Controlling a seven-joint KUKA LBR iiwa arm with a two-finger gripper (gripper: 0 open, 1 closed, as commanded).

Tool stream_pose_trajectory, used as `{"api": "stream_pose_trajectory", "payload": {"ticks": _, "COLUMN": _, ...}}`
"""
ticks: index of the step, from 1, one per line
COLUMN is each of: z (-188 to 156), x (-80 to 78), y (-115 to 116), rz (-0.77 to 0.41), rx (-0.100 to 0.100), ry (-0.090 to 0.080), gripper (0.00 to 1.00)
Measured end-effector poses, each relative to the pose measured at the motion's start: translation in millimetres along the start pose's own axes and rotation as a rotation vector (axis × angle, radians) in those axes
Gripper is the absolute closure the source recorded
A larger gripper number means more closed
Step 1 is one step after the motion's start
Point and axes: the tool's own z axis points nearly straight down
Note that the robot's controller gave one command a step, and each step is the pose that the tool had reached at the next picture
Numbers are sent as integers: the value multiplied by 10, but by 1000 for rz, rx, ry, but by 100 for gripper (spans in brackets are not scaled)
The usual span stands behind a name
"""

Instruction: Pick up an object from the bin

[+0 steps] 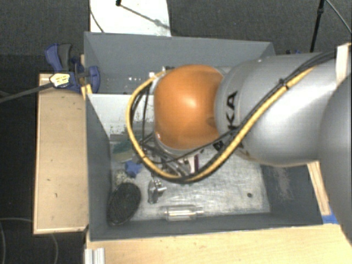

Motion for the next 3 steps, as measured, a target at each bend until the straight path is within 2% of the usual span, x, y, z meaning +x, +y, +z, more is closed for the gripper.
{"api": "stream_pose_trajectory", "payload": {"ticks": 1, "z": 1335, "x": -401, "y": 126, "rz": -208, "rx": -3, "ry": -22, "gripper": 0}}
{"api": "stream_pose_trajectory", "payload": {"ticks": 2, "z": 1291, "x": -429, "y": 130, "rz": -206, "rx": -5, "ry": -32, "gripper": 100}}
{"api": "stream_pose_trajectory", "payload": {"ticks": 3, "z": -15, "x": -451, "y": 174, "rz": -195, "rx": -2, "ry": -10, "gripper": 100}}
